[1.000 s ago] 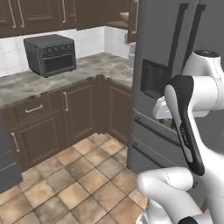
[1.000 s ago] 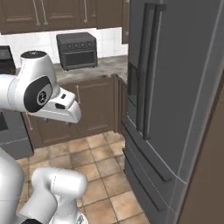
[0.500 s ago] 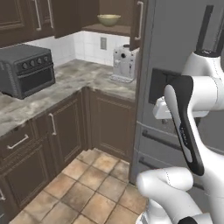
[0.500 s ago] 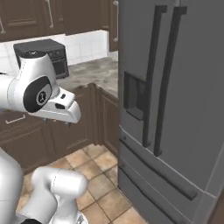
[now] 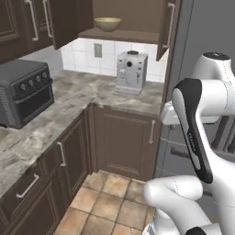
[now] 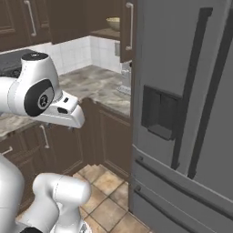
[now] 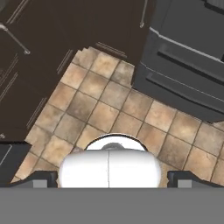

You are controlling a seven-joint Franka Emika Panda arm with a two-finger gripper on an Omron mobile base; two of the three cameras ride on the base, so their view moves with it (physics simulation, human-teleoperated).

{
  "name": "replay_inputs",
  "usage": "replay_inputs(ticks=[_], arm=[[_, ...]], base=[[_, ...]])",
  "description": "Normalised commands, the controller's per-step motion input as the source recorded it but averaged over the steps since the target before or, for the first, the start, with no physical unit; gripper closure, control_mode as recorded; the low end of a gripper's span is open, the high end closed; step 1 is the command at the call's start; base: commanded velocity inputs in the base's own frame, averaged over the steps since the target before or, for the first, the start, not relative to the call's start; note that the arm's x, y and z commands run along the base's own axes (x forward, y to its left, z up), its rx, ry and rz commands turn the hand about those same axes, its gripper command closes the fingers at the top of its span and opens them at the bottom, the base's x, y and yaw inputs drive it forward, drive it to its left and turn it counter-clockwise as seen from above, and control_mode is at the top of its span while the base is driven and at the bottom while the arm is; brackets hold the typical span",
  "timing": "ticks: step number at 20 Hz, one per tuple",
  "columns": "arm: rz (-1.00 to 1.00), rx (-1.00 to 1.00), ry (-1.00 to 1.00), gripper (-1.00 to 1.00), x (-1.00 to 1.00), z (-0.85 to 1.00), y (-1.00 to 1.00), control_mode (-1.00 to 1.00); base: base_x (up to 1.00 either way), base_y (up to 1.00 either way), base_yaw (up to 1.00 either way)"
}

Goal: Pick up the bowls from the cabinet and place each bowl in front of a stool on the dining counter.

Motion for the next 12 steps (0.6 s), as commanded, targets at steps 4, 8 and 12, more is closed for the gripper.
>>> replay_inputs(ticks=[4, 8, 12], arm=[[0.00, 0.00, 0.00, -1.00, 0.00, 0.00, 0.00, 1.00], [0.00, 0.00, 0.00, -1.00, 0.00, 0.00, 0.00, 1.00], [0.00, 0.00, 0.00, -1.00, 0.00, 0.00, 0.00, 1.00]], base=[[0.55, 0.58, -0.31], [0.46, 0.33, -0.23], [0.27, 0.01, -0.12]])
